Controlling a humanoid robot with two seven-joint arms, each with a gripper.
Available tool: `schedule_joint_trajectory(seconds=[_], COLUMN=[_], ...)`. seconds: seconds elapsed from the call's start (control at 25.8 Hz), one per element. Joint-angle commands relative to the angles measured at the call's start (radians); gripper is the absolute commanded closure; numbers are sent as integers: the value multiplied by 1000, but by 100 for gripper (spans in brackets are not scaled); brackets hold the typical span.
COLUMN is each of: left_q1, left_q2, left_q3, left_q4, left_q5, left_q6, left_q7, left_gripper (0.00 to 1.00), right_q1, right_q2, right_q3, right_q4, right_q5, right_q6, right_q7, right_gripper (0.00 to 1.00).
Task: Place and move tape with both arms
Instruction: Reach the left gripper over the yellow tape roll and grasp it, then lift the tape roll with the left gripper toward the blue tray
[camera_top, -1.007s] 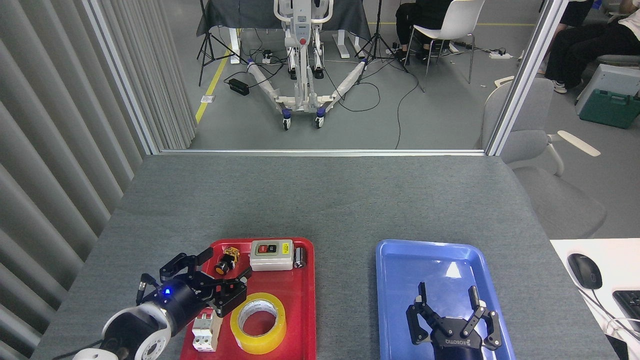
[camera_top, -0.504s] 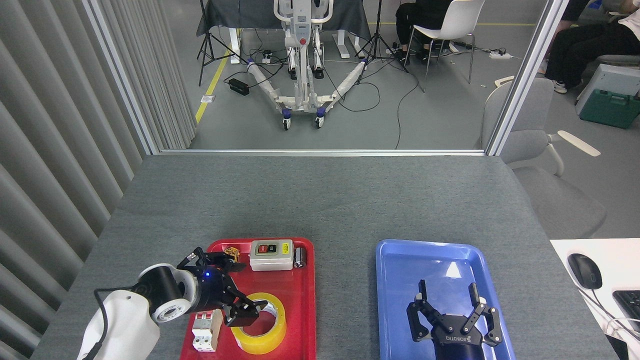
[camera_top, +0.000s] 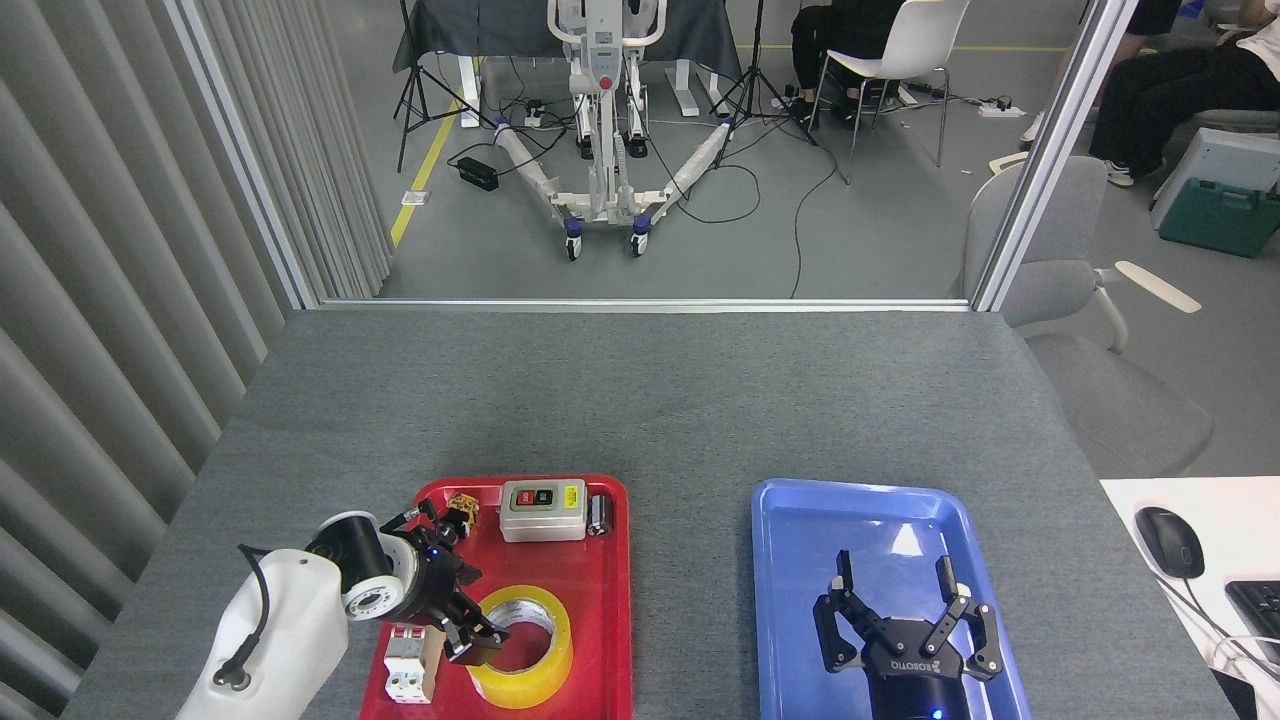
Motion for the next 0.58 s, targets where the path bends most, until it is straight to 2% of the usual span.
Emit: schedule_joint_trajectory(seconds=[0.0,0.04,0.12,0.19,0.23,0.27,0.54], left_q1=[-22,-28,-33,-35,-35,-35,-45], left_q2=[-44,-50,-58,-67,-72,-76,-105], left_q3=[-1,-1,-1,-1,-1,-2,-2], left_q4=[60,61,69,81,87,92,114], left_q5=[-47,-49,-49,-38,-37,-37,-27], left_q6=[4,4,4,4,-1,-1,-1], left_q7=[-27,-27,-35,-35,-35,-35,-32], left_gripper=[21,25,41,69,88,100,100], right_q1=[1,1,1,1,1,1,1], right_q2=[0,0,0,0,0,0,2], right_q3=[2,1,1,-1,-1,-1,-2], right_q4=[1,1,1,1,1,1,10], right_q5=[0,0,-2,-5,-5,-5,-6], right_q6=[0,0,0,0,0,0,0], right_q7=[-1,-1,-1,-1,-1,-1,0], right_gripper=[0,0,0,0,0,0,0])
